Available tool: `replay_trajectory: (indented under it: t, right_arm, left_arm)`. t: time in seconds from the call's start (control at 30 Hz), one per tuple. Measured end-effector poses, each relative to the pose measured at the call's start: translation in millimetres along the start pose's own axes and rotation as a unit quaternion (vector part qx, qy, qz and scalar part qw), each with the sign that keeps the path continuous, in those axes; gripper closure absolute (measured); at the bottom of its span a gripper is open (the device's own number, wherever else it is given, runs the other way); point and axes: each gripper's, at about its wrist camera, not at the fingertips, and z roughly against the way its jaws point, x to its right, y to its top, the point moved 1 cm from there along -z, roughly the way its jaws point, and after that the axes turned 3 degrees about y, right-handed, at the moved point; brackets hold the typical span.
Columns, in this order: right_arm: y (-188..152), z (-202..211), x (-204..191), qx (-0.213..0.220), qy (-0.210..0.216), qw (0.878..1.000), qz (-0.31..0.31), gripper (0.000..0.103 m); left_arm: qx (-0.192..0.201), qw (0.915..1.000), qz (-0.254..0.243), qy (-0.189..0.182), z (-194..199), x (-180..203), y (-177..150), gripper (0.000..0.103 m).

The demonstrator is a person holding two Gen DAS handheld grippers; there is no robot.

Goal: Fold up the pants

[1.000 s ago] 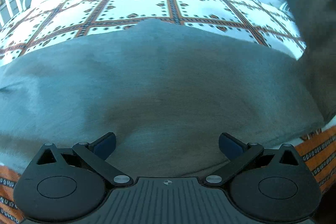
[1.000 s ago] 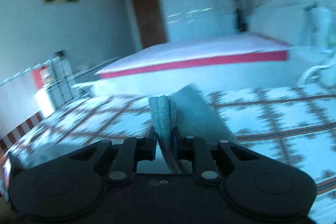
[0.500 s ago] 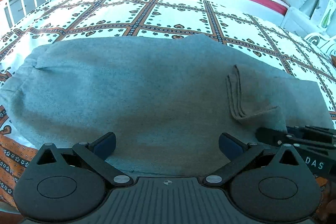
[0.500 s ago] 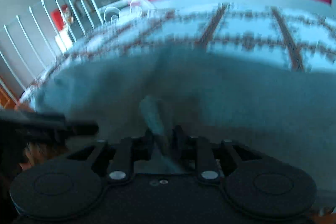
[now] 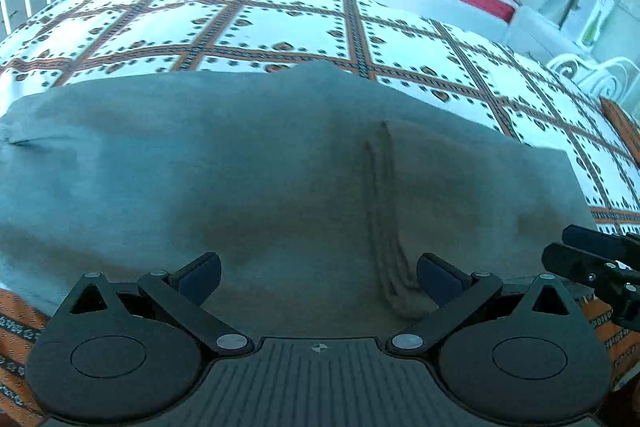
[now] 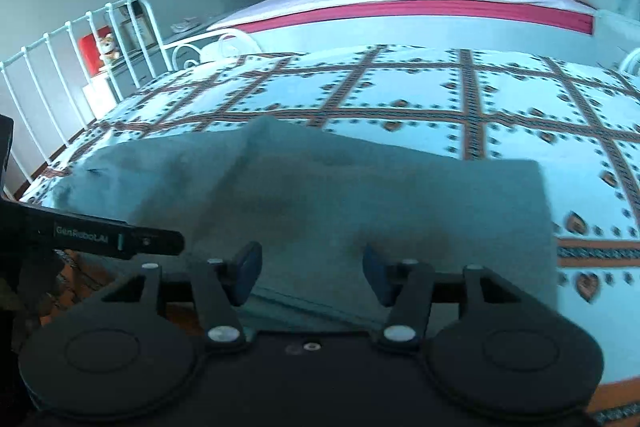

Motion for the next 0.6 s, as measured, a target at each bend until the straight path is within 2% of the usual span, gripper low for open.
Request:
replay_trajectory:
  t: [0.17,0.23,0.3,0.47,0.5,0.53,0.6]
  right_arm:
    - [-14,17,20,0.010,-0.061,0.998,0.013,0.055]
    - [-23,26,29,0.014,-0.088,0.996,0.025,0.049]
    - [-32,33,39,0.009,-0.118,0.992,0.032,0.048]
    - [-44,43,57,0.003,-0.126,0.992,0.014,0.047]
    - [-45,44,56,0.001,-0.126,0.992,0.021,0.047]
    - [-46,44,55,-0.002,-0.126,0.992,0.030,0.047]
    - [-51,43,55,-0.012,-0.134,0.990,0.042,0.048]
  left_arm:
    - [-0.022,0.9994,-0.001,-0.026,-7,14,0,0.000]
    - [-0.034,0.9987,-0.001,-0.038,-12,21,-1,0.000]
    - [-0.039,0.9983,-0.003,-0.044,-16,29,-1,0.000]
    - [-0.038,0.9970,-0.003,-0.067,-21,46,2,0.001]
    - [-0.035,0.9970,-0.003,-0.069,-21,48,2,0.007]
    - [-0.031,0.9968,-0.004,-0.074,-22,50,3,0.021]
    - [-0.025,0.9965,-0.003,-0.080,-23,54,6,0.029]
